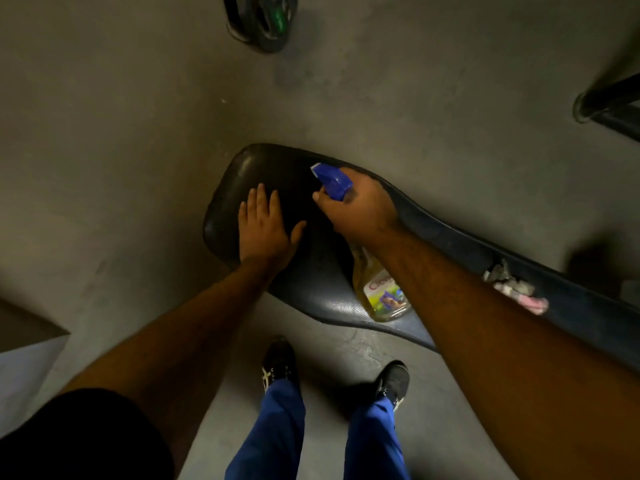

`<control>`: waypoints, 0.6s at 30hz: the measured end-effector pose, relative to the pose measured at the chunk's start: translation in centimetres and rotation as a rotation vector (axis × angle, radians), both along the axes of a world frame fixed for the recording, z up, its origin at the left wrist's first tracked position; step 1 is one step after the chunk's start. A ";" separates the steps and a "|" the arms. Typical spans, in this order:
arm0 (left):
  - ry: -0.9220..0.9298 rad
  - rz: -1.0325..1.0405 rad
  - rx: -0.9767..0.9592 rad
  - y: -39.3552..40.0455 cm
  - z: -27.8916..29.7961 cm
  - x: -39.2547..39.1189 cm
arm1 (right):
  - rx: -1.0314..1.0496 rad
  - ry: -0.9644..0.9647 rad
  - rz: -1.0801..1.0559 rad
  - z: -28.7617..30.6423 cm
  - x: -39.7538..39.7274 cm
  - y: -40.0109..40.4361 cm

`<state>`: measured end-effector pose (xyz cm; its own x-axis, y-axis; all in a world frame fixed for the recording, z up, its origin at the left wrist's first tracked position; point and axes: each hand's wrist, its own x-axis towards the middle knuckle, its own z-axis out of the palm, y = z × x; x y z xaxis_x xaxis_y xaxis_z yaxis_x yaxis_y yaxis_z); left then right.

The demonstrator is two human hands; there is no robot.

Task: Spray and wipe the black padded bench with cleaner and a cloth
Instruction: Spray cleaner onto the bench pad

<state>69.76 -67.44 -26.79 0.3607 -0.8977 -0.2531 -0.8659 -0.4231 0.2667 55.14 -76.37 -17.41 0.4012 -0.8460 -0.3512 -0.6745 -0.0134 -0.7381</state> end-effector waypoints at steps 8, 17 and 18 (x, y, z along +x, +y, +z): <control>-0.047 -0.066 -0.105 0.8 -2.6 1.1 | 0.010 0.109 -0.016 -2.2 6.9 -0.8; -0.078 -0.072 -0.096 0.6 -2.7 1.1 | 0.089 0.227 -0.039 -1.9 7.3 -1.7; -0.085 -0.076 -0.092 0.6 -2.7 1.1 | 0.101 0.231 -0.029 -1.8 7.1 -1.6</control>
<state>70.90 -66.80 -29.49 0.3072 -0.9413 -0.1397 -0.9159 -0.3323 0.2253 62.25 -77.97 -19.25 0.2768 -0.8119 -0.5139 -0.8242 0.0743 -0.5614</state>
